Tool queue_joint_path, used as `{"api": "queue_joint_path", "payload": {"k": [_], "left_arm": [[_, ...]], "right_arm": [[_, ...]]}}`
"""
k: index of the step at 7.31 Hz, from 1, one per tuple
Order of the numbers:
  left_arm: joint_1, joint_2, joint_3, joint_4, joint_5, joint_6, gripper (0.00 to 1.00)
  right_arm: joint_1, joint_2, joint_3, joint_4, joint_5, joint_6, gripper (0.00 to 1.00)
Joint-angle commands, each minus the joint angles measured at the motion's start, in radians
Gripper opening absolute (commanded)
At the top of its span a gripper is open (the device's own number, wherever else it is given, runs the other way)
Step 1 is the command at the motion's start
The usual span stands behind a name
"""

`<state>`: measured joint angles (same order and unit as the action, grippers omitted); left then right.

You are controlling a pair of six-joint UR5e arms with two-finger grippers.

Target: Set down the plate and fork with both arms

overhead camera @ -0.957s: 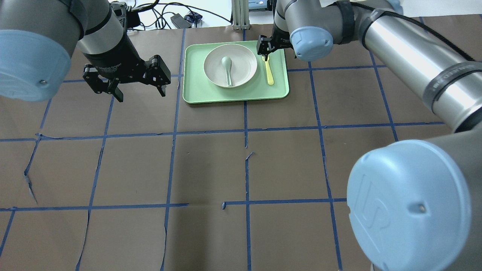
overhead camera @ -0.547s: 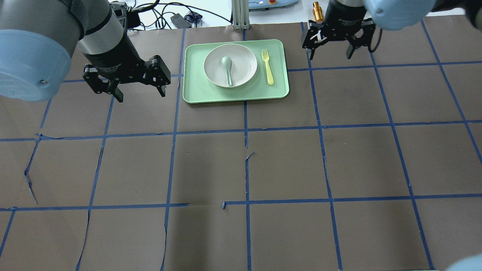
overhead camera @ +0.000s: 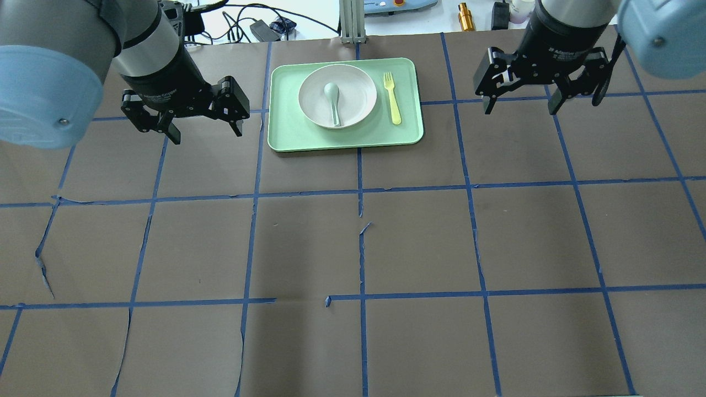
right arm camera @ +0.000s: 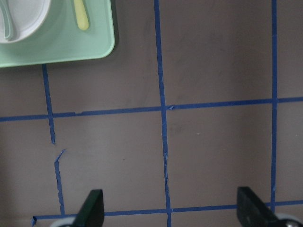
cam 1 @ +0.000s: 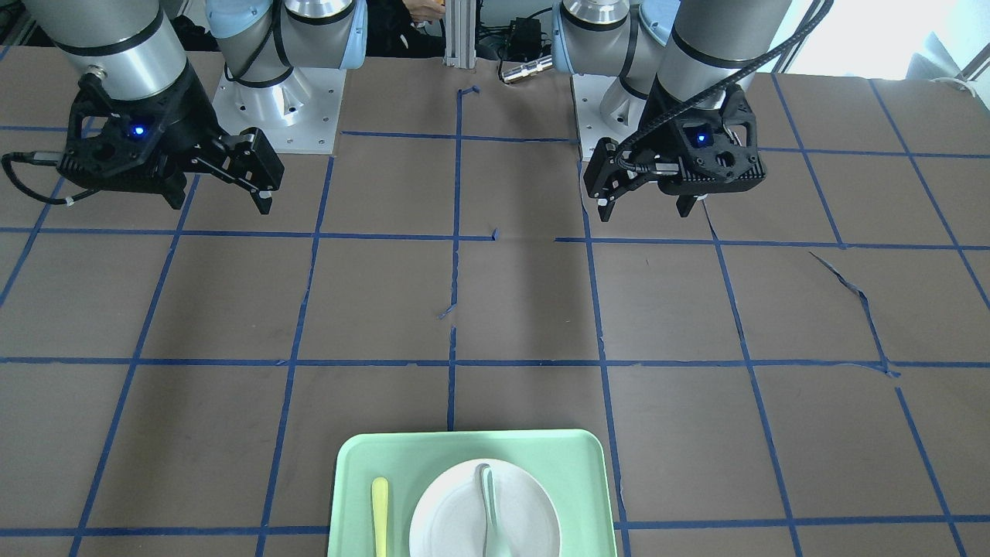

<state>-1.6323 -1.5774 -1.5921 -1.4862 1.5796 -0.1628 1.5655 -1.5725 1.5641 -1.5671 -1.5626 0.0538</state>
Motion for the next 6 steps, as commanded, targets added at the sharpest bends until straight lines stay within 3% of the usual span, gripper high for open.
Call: {"api": "queue_joint_path", "payload": {"k": [1,6], "left_arm": [[-0.001,0.003,0.007,-0.008,0.008,-0.004,1.0],[-0.009,0.005,0.043,-0.037,0.003,0.005,1.0]], "right_arm": [[0.001,-0.047,0.056,-0.007,0.001,0.003,1.0],[0.002,-0.046,0.039,-0.007,-0.004,0.014,1.0]]}}
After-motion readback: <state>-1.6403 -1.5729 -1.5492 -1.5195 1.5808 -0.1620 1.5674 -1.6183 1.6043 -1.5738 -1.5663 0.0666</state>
